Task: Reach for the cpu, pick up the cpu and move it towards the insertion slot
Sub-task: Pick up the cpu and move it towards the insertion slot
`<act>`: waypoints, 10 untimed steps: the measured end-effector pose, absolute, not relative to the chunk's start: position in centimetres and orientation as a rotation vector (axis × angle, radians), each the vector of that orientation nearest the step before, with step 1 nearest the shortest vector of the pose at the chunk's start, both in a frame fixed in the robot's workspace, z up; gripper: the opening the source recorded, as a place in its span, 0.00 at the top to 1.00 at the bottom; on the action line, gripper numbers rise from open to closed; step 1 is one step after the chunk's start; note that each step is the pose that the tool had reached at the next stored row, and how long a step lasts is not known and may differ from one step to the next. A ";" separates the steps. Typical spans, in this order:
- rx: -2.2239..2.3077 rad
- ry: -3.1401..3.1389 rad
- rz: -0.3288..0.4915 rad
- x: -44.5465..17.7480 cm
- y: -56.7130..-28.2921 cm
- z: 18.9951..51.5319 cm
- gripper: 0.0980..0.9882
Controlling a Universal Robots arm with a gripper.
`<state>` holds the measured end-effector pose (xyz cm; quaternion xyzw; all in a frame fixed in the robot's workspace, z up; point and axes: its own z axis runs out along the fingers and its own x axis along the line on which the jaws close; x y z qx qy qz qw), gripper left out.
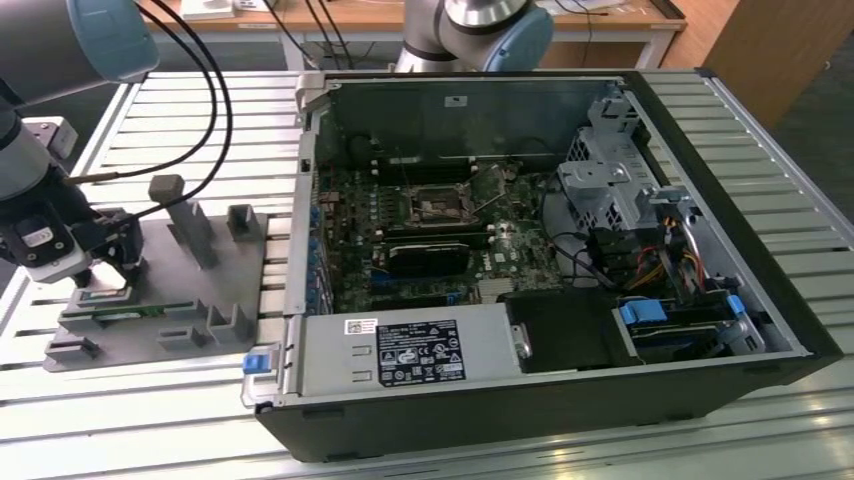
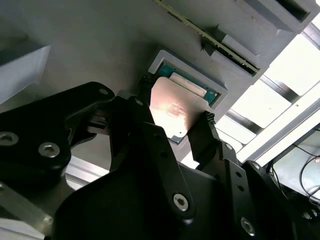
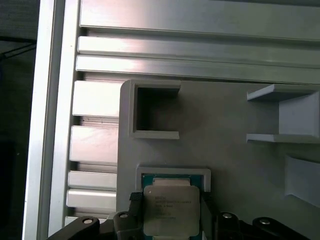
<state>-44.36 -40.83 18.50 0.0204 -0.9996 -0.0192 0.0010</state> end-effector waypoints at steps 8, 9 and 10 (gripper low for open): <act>0.064 -3.139 -0.061 -44.4 -40.8 19.4 0.50; 0.064 -3.139 -0.061 -44.4 -40.8 19.4 0.50; 0.064 -3.139 -0.060 -44.4 -40.8 19.5 0.50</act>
